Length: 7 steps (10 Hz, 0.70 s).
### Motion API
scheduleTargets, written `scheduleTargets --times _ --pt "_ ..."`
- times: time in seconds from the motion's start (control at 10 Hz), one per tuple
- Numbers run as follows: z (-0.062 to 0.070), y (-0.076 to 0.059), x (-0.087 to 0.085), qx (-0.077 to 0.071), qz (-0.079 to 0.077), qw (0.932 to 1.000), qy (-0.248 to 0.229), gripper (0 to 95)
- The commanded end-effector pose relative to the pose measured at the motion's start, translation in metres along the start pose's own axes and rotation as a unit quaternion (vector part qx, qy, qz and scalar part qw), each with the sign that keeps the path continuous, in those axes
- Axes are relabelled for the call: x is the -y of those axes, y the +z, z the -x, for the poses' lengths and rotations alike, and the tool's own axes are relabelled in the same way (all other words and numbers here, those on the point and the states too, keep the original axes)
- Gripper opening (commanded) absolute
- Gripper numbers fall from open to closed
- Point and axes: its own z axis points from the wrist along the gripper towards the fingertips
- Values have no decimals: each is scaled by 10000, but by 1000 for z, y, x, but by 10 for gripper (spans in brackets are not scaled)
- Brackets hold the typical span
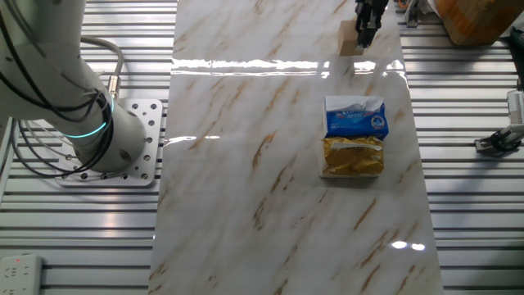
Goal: Pick up the small block on the left and move it to the right
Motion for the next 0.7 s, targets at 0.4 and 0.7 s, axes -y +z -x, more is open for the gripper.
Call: scheduleTargets --times 0.4,0.7 --pt "-2 13 -2 40 7 10000 -20 0" --pt "-3 15 -3 48 -1 10000 -41 0"
